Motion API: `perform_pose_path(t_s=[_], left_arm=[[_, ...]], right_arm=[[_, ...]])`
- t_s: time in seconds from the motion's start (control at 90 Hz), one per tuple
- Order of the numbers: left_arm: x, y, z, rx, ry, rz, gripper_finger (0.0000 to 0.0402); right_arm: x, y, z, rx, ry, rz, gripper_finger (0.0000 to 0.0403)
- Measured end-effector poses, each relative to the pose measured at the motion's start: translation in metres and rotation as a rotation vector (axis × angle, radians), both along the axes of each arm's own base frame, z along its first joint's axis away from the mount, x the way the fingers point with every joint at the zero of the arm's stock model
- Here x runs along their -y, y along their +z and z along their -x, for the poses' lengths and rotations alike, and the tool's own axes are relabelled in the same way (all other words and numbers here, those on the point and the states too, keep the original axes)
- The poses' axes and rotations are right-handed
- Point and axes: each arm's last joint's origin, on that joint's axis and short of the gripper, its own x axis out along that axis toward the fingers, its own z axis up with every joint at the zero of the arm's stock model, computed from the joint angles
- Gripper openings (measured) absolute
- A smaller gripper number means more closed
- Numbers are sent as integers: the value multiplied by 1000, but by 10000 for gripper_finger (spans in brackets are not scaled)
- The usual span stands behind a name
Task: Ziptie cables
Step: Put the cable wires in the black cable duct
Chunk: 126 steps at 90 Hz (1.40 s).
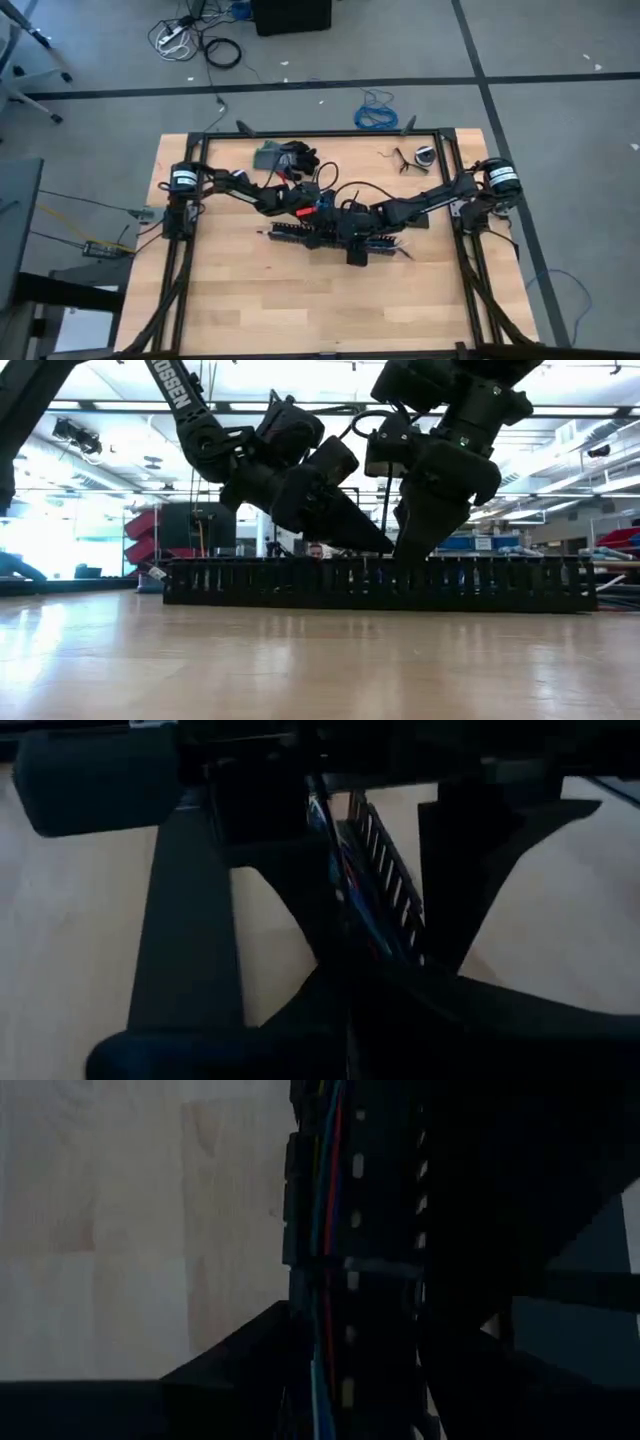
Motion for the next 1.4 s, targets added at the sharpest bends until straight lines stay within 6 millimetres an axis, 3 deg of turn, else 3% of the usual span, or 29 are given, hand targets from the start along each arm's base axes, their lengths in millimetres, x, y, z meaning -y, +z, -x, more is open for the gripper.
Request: perform_pose_path(t_s=[1.4], left_arm=[[3,-4,2,29,-140,-196,0]], right_arm=[[0,0,0,1,3,-4,181]])
